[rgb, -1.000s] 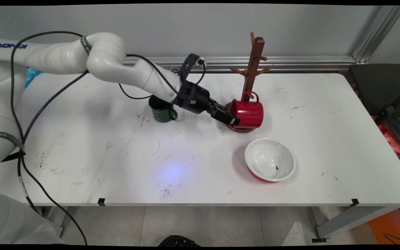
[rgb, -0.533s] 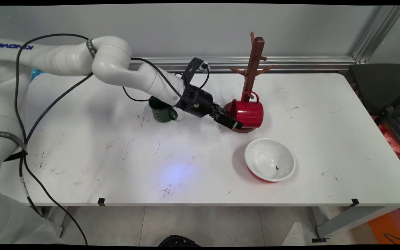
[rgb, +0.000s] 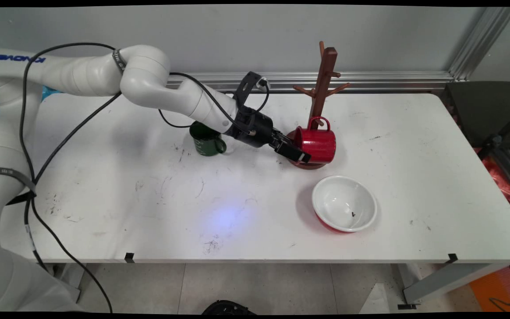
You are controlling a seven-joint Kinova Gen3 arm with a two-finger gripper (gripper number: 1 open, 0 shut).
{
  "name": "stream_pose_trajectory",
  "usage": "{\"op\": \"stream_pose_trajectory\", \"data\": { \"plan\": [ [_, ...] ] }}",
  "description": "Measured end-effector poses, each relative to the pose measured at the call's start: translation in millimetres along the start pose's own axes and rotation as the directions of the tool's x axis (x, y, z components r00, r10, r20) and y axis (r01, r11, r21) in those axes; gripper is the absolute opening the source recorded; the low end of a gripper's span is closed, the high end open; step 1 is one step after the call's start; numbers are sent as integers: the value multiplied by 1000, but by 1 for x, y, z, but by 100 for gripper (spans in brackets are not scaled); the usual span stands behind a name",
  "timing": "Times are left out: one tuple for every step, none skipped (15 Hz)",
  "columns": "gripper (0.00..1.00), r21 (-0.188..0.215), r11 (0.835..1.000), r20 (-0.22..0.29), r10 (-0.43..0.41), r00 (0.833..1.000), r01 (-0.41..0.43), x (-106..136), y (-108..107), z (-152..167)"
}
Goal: Pick up the red mug from the rack
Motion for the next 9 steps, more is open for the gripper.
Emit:
{"op": "stream_pose_trajectory", "data": {
  "plan": [
    [100,1,1000,-3,1,1000,-1,1,0,0],
    [100,3,1000,-6,2,1000,-2,2,-1,0],
    [100,4,1000,-9,3,1000,-3,3,-1,1],
    [100,5,1000,-12,3,1000,-3,4,-1,1],
    [100,6,1000,-14,3,1000,-3,5,-2,1],
    [100,7,1000,-17,4,1000,-4,5,-2,1],
    [100,8,1000,-20,4,1000,-4,6,-2,2],
    [100,9,1000,-22,5,1000,-5,7,-3,2],
    [0,10,1000,-24,5,1000,-5,7,-3,2]
  ]
}}
